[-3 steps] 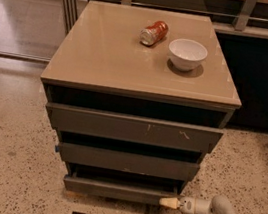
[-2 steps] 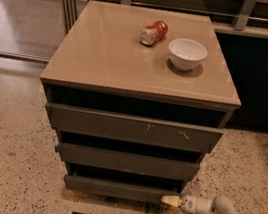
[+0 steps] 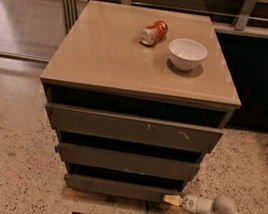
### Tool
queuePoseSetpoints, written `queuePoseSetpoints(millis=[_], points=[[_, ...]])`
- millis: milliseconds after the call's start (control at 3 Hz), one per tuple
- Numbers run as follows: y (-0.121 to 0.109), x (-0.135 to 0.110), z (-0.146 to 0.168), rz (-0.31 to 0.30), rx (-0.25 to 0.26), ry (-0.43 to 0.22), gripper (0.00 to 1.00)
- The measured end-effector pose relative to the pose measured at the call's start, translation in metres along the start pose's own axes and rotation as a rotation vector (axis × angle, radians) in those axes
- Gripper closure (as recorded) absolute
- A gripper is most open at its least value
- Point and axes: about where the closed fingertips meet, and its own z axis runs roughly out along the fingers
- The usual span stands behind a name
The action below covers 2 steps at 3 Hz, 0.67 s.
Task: Close bottom drawer
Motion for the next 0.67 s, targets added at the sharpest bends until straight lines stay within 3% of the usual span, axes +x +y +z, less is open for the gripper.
queuePoseSetpoints(millis=[667], points=[[-0.0042,-0.0148,-0.0113,-0.084,0.121,-0.124,1.00]])
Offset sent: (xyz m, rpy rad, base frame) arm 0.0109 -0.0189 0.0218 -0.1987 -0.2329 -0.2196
